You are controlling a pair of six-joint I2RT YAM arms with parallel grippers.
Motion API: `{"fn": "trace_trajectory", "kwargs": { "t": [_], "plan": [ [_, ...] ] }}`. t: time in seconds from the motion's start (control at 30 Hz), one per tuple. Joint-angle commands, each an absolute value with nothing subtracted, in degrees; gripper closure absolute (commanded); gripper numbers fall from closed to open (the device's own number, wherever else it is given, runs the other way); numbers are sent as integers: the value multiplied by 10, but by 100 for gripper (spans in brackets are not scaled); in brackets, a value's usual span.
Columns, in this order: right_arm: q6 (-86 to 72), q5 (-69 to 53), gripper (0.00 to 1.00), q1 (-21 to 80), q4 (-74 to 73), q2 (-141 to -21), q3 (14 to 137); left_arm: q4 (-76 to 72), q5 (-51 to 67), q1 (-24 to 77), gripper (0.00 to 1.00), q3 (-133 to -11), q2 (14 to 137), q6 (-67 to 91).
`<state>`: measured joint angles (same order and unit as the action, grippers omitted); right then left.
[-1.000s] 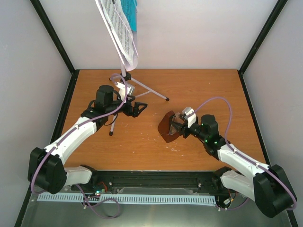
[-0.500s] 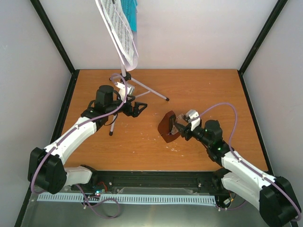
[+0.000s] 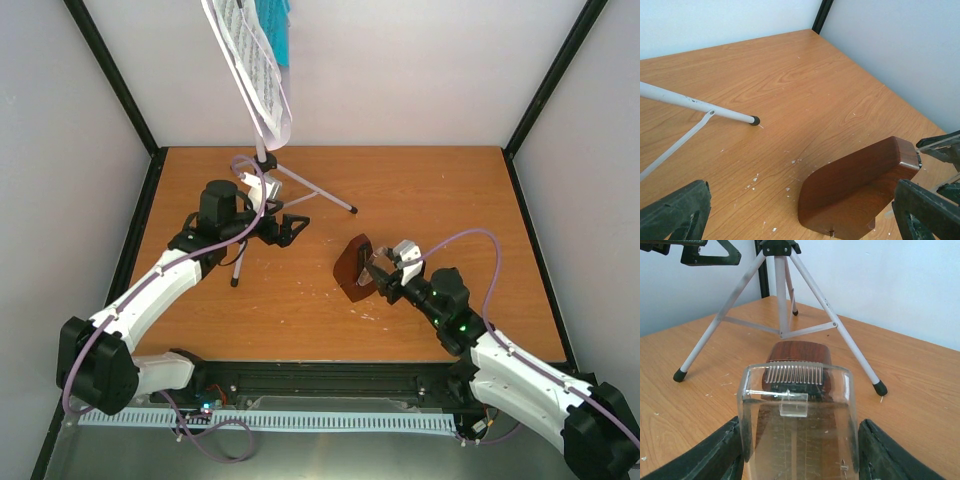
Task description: Pack up the instrument practice props
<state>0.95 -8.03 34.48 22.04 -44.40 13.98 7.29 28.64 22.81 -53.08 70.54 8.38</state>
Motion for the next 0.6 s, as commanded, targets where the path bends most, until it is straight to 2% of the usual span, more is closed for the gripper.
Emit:
{"fn": "trace_trajectory", "kwargs": {
  "t": [0.0,0.57],
  "plan": [
    [-7,-38,56,368,262,-445,127,65,284,226,0,-535,698,77],
    [-39,0,56,400,345,-490,106,67,283,226,0,-536,699,76]
  ]
}}
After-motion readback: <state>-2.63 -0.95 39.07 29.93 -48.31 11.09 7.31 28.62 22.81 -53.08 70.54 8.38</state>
